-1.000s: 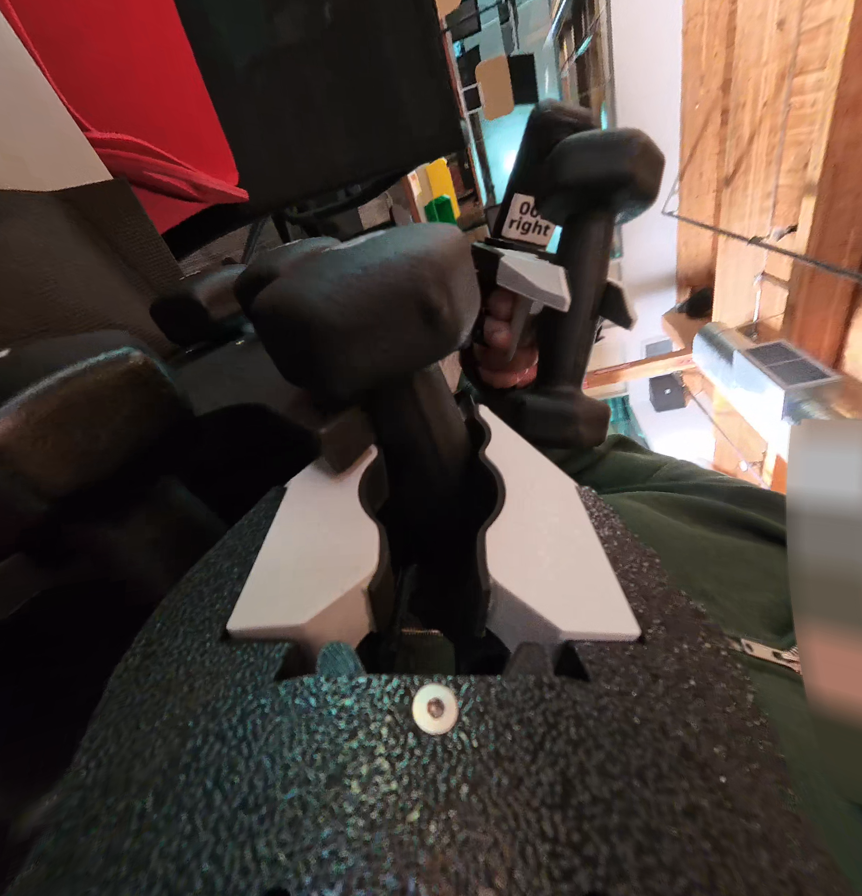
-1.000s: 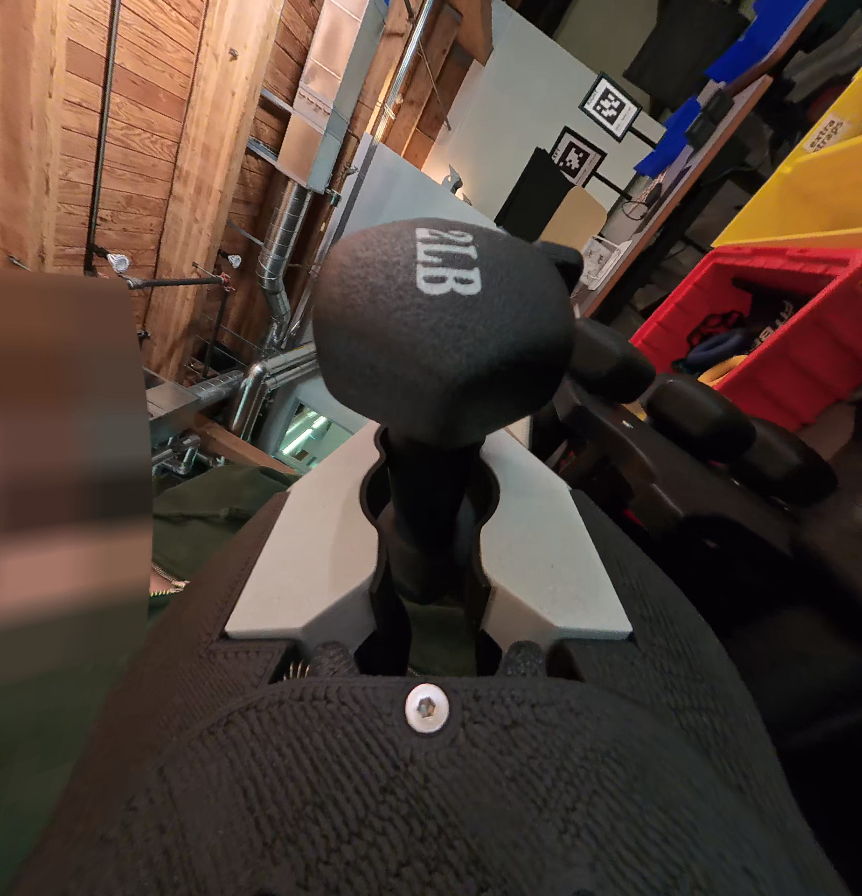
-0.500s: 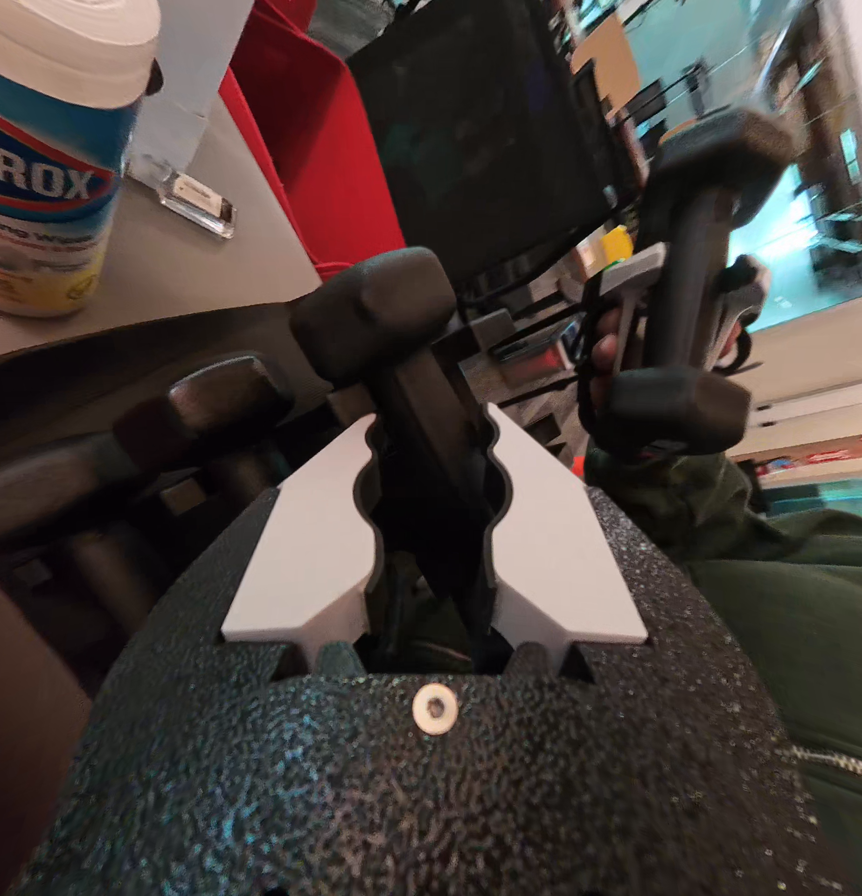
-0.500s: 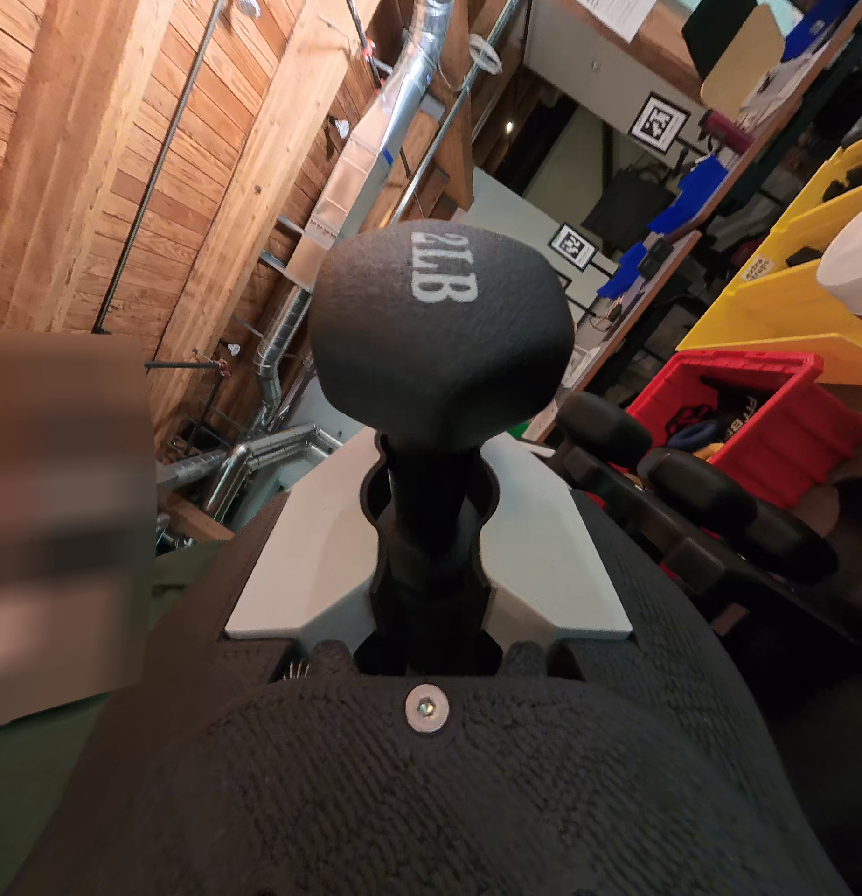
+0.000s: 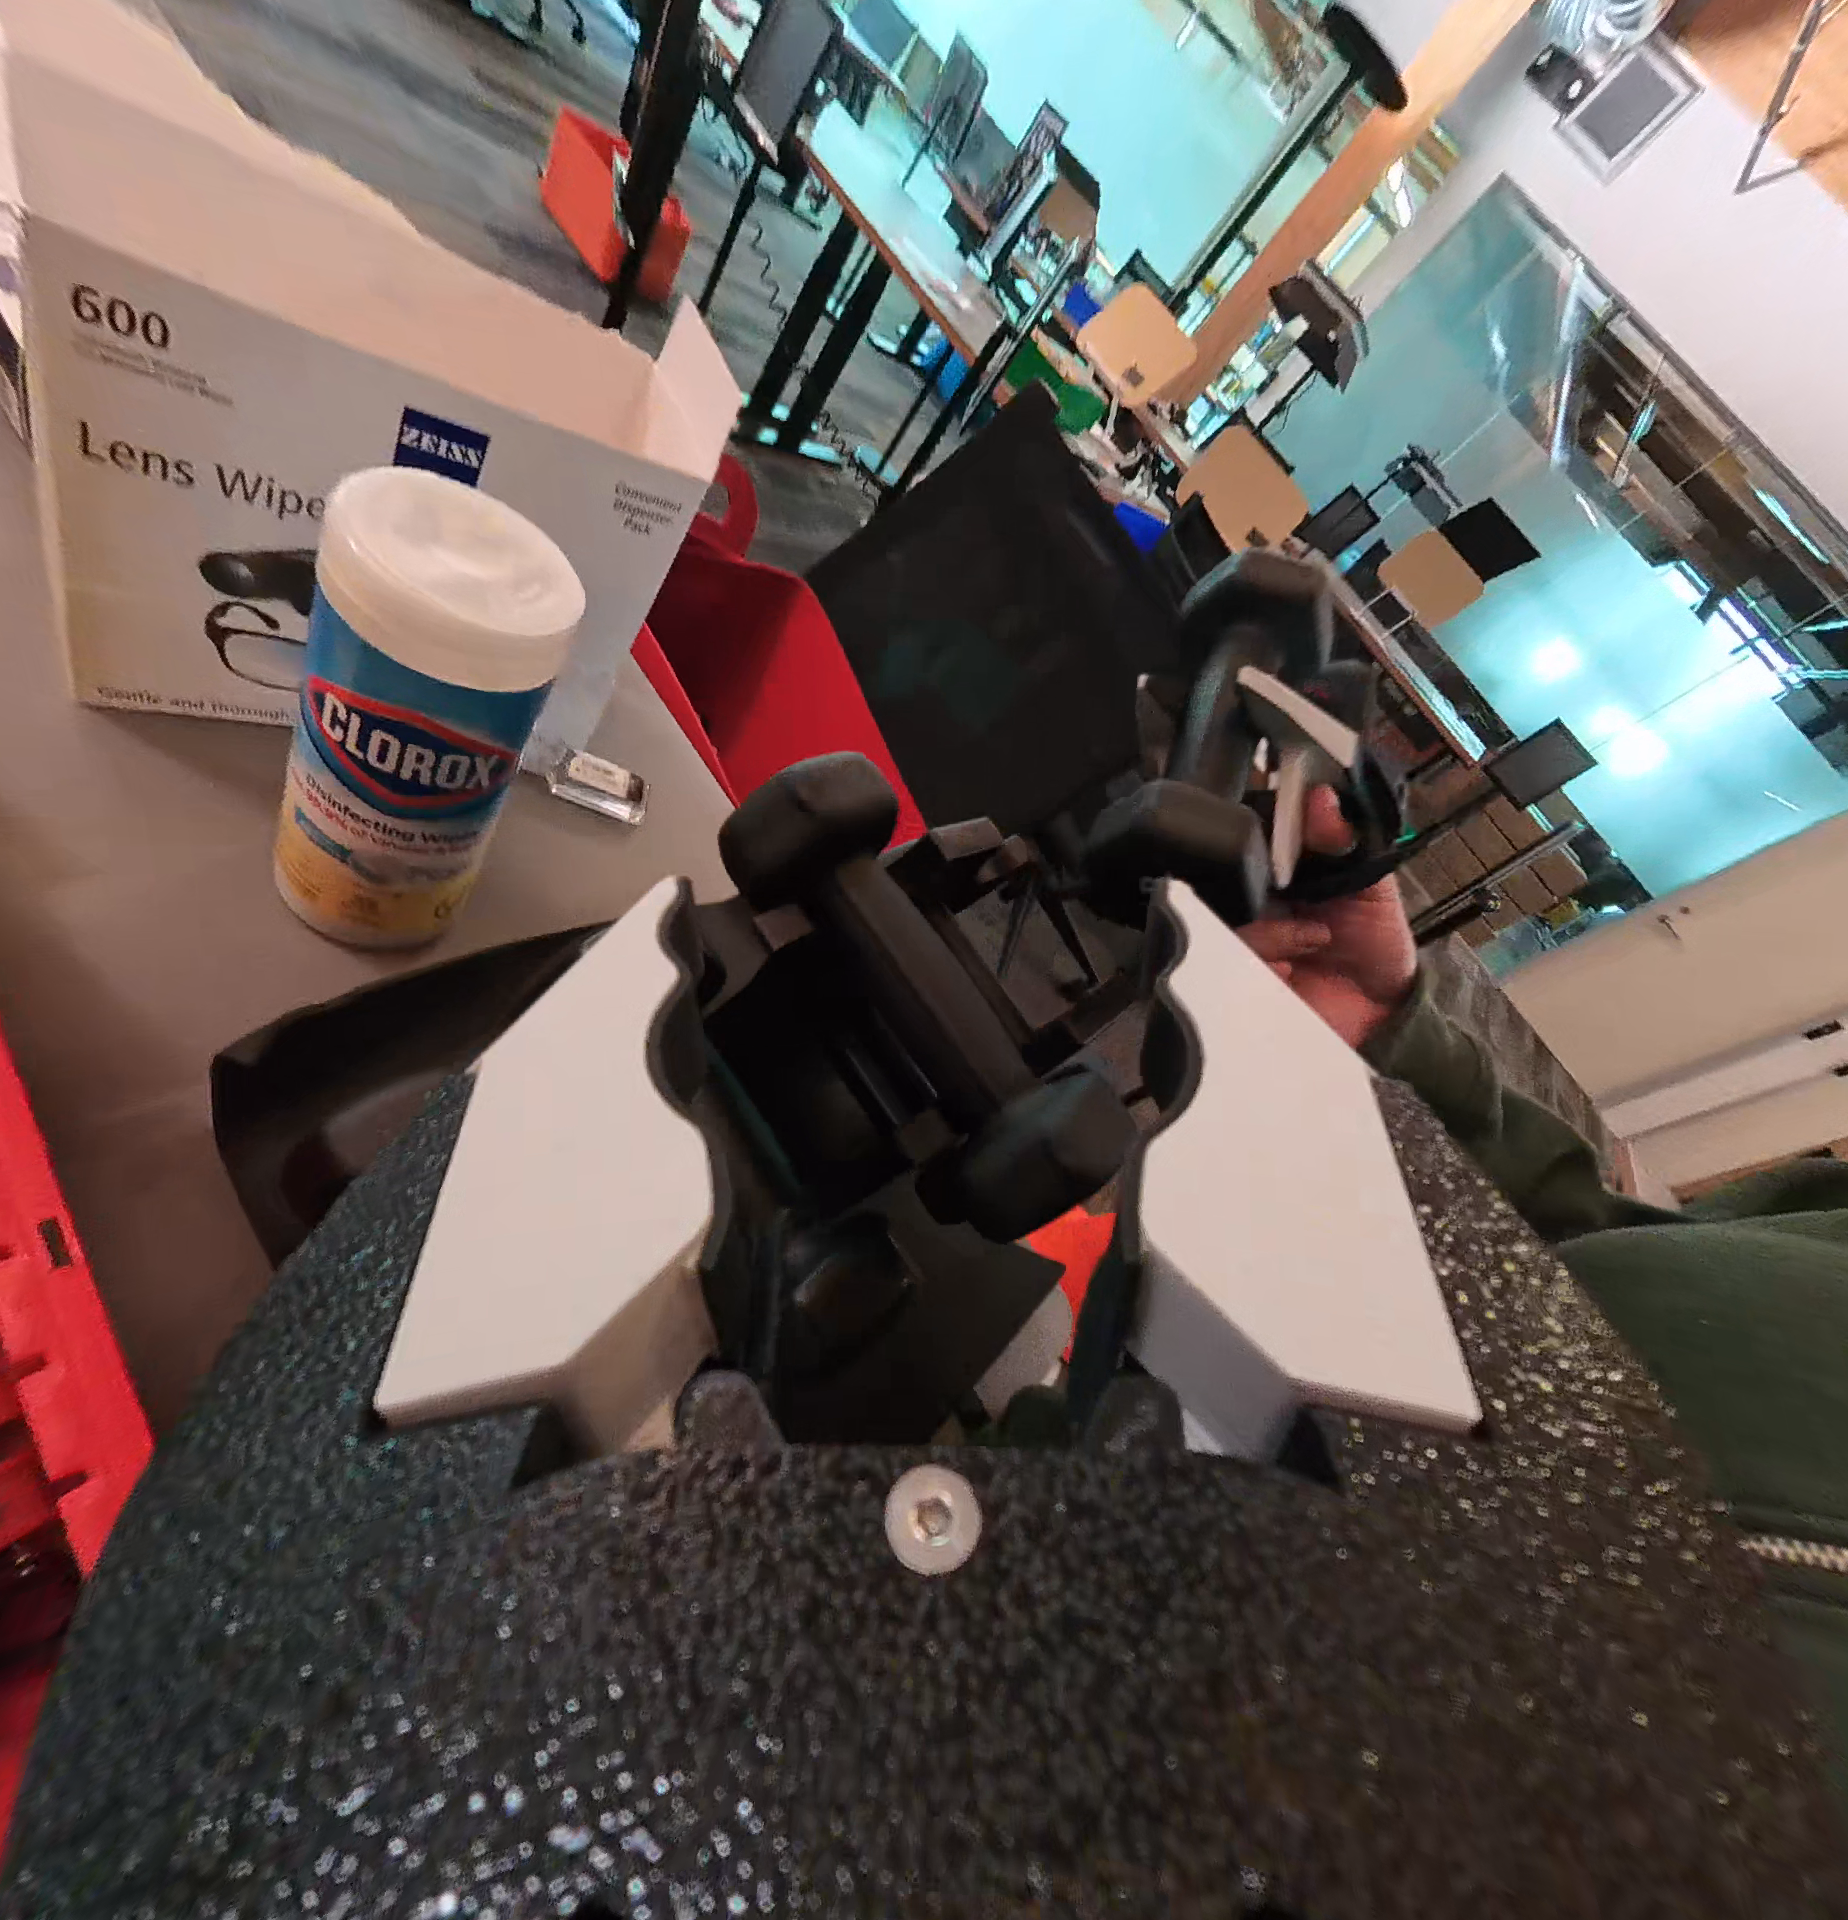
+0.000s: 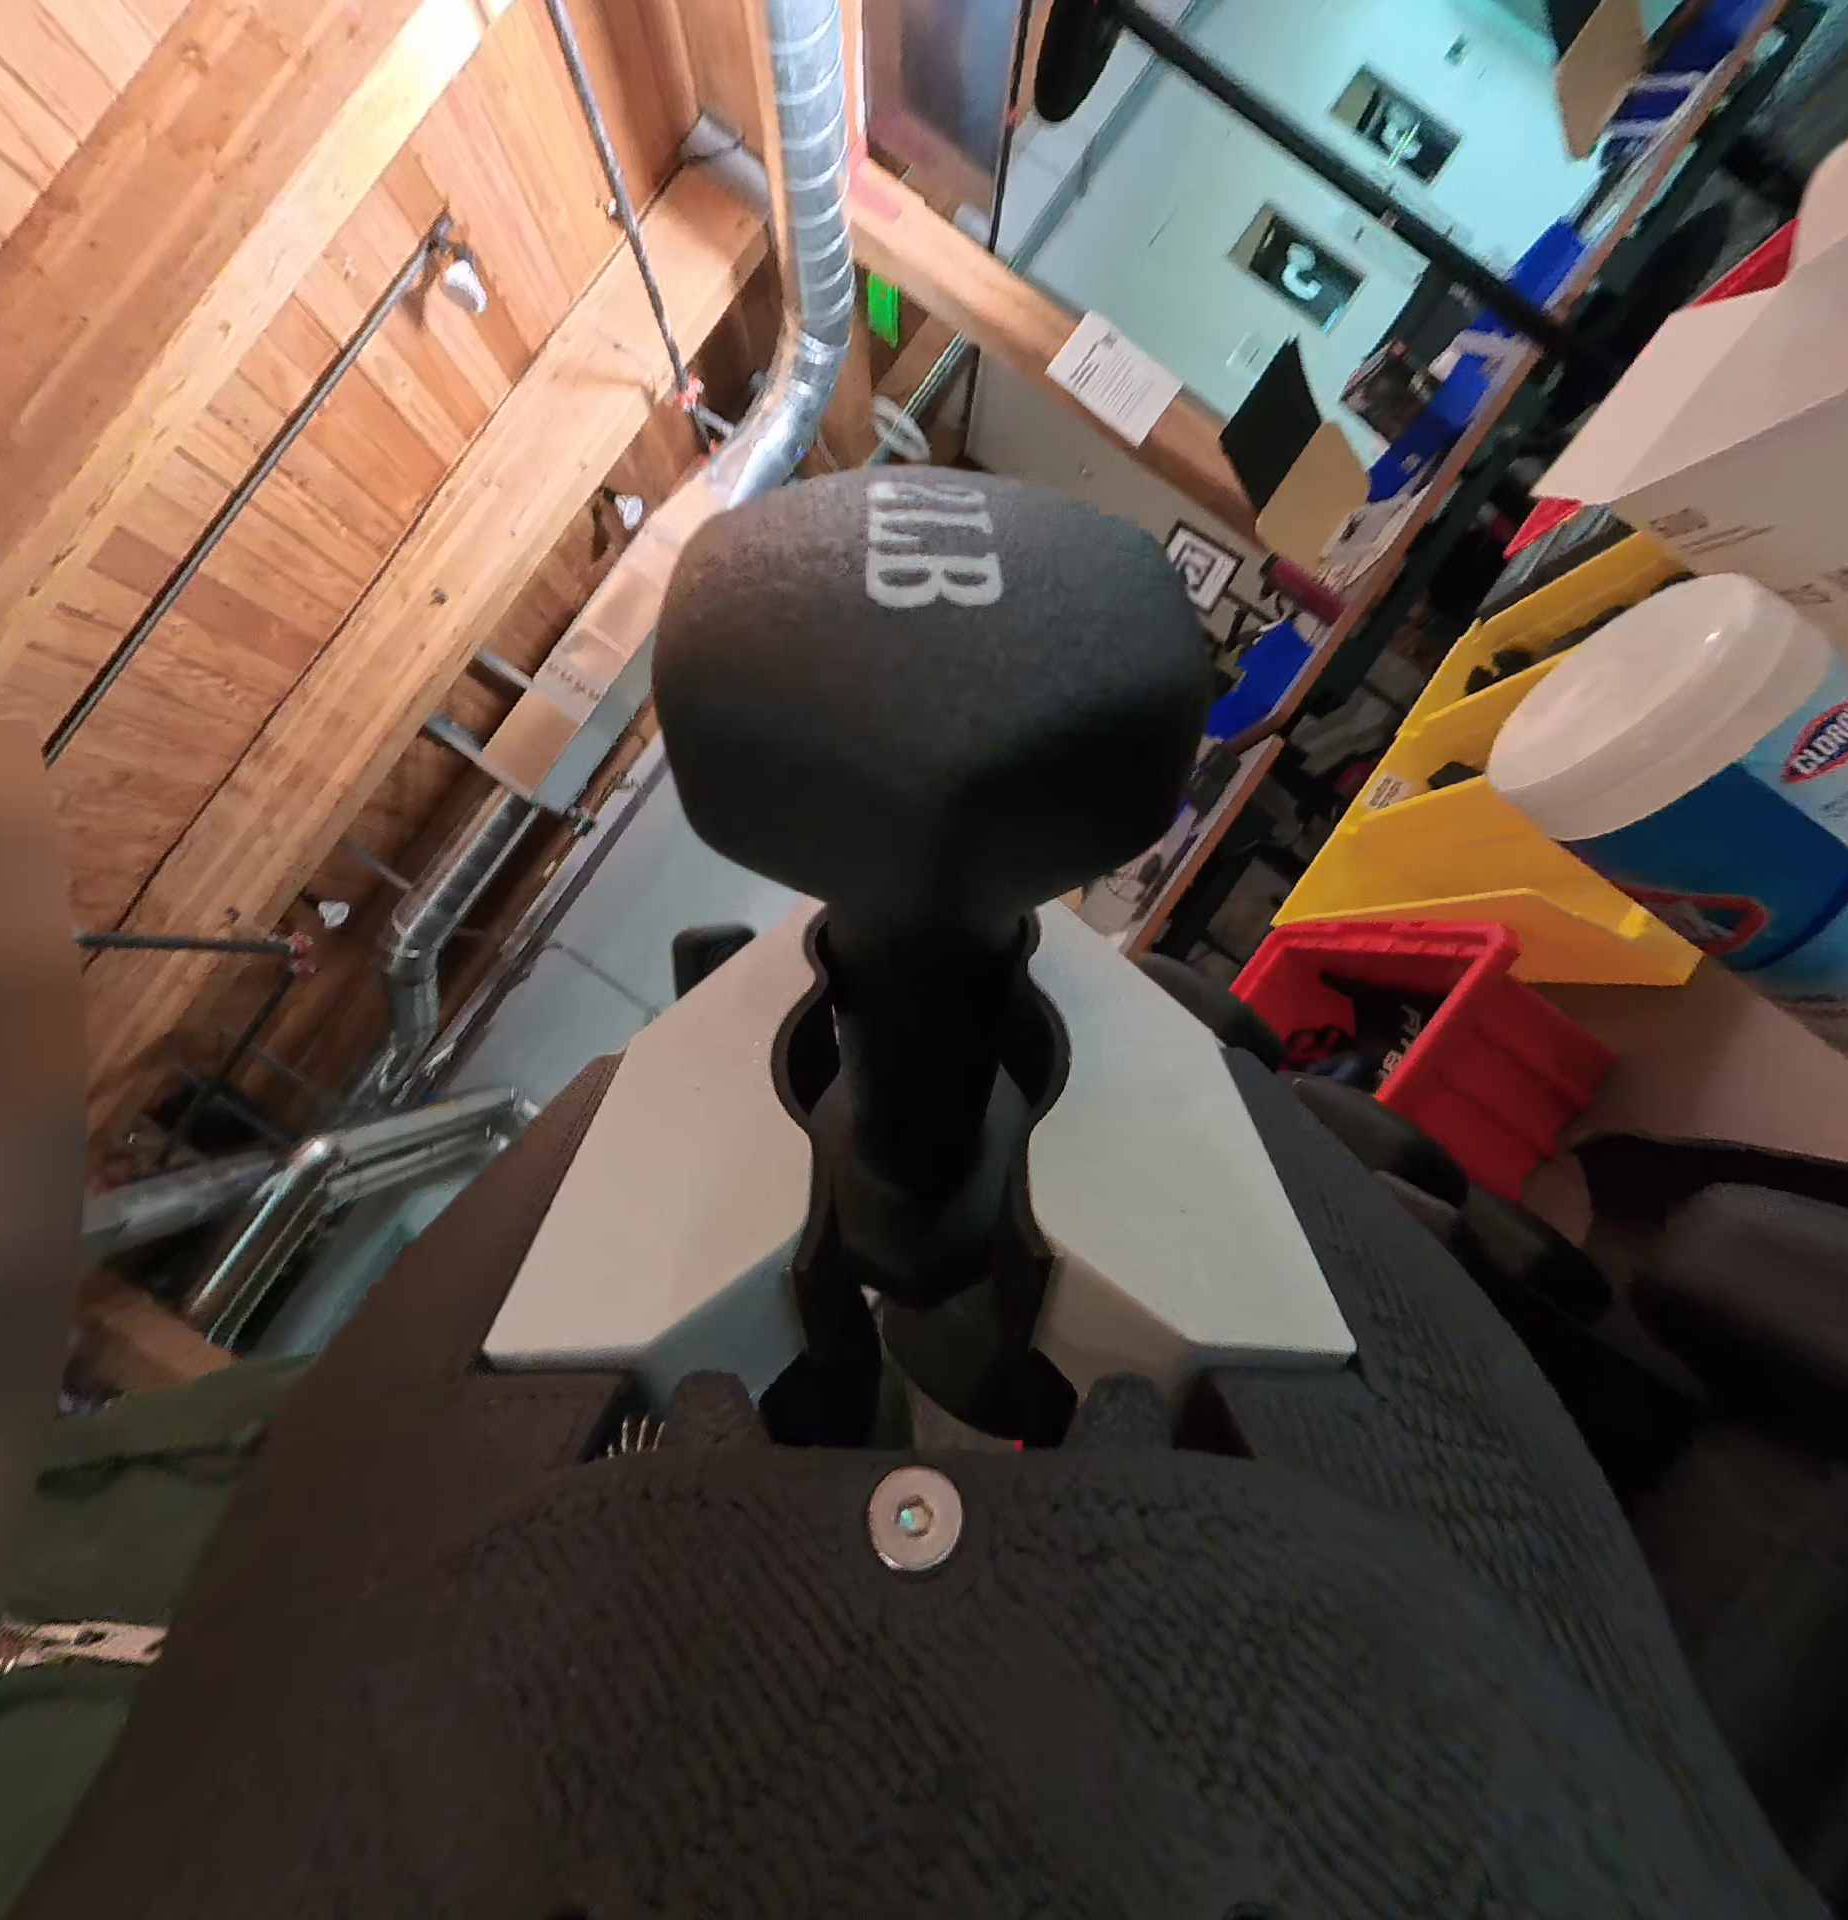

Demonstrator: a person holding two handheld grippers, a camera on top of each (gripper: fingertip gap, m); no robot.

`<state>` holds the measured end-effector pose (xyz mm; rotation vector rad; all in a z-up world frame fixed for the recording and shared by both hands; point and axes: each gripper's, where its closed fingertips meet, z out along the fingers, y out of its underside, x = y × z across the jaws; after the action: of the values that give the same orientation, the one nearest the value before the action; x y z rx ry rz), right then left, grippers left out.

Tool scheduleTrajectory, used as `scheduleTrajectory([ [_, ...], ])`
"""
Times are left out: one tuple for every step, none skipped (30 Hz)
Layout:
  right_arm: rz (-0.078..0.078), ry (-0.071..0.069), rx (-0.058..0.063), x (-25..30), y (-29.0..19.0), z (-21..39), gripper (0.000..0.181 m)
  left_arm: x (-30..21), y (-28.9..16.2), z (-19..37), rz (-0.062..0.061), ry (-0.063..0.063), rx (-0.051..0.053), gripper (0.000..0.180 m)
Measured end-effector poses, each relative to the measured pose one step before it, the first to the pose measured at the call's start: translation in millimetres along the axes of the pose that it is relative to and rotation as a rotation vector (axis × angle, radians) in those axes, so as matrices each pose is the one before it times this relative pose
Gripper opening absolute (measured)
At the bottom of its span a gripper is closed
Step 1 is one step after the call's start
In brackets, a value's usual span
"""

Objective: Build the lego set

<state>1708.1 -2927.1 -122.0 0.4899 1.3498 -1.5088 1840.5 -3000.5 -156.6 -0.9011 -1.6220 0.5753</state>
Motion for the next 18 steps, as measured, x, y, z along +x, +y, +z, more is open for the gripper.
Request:
scheduleTrajectory([
  [0.0121, 0.0032, 0.0235, 0.22, 0.05, -2.69, 0.027, 3.65, -0.70, -3.06, 0.0049, 0.0070, 0.0171, 0.083],
  [0.0070, -0.0032, 0.0195, 0.95, -0.76, -0.66, 0.027, 3.03, -1.23, -3.16, 0.0052, 0.0101, 0.0186, 0.083],
  [0.0004, -0.0145, 0.0196, -1.20, -0.70, -0.36, 0.027, 2.77, -0.49, -2.33, 0.0049, 0.0082, 0.0147, 0.081],
  [-0.0045, -0.0275, 0.0202, -3.90, -1.07, 0.23, 0.027, 2.11, -0.42, -3.37, 0.0046, 0.0052, 0.0099, 0.081],
  [-0.0182, -0.0315, 0.0173, -6.73, -1.56, 0.28, 0.027, 0.87, -0.29, -1.36, 0.0046, 0.0022, 0.0089, 0.081],
  [-0.0282, -0.0307, 0.0110, -8.03, -1.17, 1.39, 0.027, 0.71, -0.18, -1.23, 0.0019, 0.0033, 0.0067, 0.080],
  [-0.0322, -0.0356, 0.0102, -10.11, -1.30, 2.33, 0.027, 0.55, 0.01, -0.82, -0.0010, 0.0049, 0.0031, 0.079],
  [-0.0337, -0.0326, 0.0057, -10.04, -1.97, 2.65, 0.027, 0.76, 0.35, -0.51, -0.0016, 0.0054, 0.0004, 0.079],
  [-0.0361, -0.0271, 0.0002, -10.58, -1.24, 2.52, 0.027, 0.49, 0.46, -0.35, -0.0001, 0.0035, -0.0002, 0.079],
  [-0.0346, -0.0223, -0.0004, -9.85, -2.09, 2.75, 0.027, 0.41, 0.76, -0.65, 0.0010, 0.0019, -0.0008, 0.079],
  [-0.0293, -0.0287, -0.0014, -10.17, -1.93, 2.63, 0.027, 0.68, 0.37, -0.64, 0.0020, 0.0021, 0.0002, 0.079],
  [-0.0252, -0.0319, 0.0013, -10.55, -2.06, 3.07, 0.027, 0.93, 0.37, -0.71, 0.0031, 0.0051, 0.0016, 0.079],
  [-0.0245, -0.0354, 0.0013, -9.67, -2.33, 4.35, 0.027, 1.19, -0.06, -0.70, 0.0022, 0.0061, 0.0013, 0.079],
  [-0.0208, -0.0383, 0.0025, -11.09, -2.04, 3.52, 0.027, 1.06, -0.50, -0.77, 0.0013, 0.0041, 0.0013, 0.079],
  [-0.0154, -0.0454, 0.0082, -12.21, -2.43, 3.95, 0.027, 0.55, -0.70, -1.16, 0.0023, 0.0016, 0.0030, 0.079],
  [-0.0109, -0.0527, 0.0094, -13.12, -2.54, 4.61, 0.027, 0.02, -0.90, -0.96, 0.0021, 0.0012, 0.0043, 0.079],
  [-0.0147, -0.0529, 0.0105, -13.42, -2.59, 4.82, 0.027, 0.10, -1.13, -1.20, -0.0007, 0.0016, 0.0055, 0.079],
  [-0.0137, -0.0471, 0.0083, -13.26, -2.54, 5.89, 0.027, 0.18, -1.13, -0.99, -0.0026, 0.0030, 0.0066, 0.079],
])
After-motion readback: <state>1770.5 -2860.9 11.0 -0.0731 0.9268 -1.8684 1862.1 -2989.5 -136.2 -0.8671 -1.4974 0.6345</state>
